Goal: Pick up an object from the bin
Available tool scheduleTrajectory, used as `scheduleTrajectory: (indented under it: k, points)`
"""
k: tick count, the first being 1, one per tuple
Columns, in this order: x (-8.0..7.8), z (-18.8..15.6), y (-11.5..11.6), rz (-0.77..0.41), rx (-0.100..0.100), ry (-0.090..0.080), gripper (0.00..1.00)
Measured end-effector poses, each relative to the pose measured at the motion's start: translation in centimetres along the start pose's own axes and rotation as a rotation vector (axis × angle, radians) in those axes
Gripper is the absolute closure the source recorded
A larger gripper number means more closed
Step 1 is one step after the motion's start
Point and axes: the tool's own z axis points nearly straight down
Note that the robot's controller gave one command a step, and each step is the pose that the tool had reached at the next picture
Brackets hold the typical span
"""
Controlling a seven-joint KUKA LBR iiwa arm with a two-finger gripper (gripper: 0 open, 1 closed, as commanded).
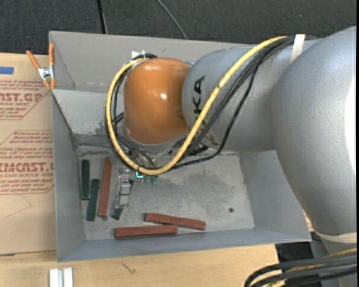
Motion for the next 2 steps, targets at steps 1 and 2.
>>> scheduleTrajectory:
  k: [1,2]
  points:
    - [-0.2,-0.4,-0.1,0.002,-0.001,-0.007,0.00]
    - [4.0,4.8,-7.8,0.063,0.000,-0.005,1.00]
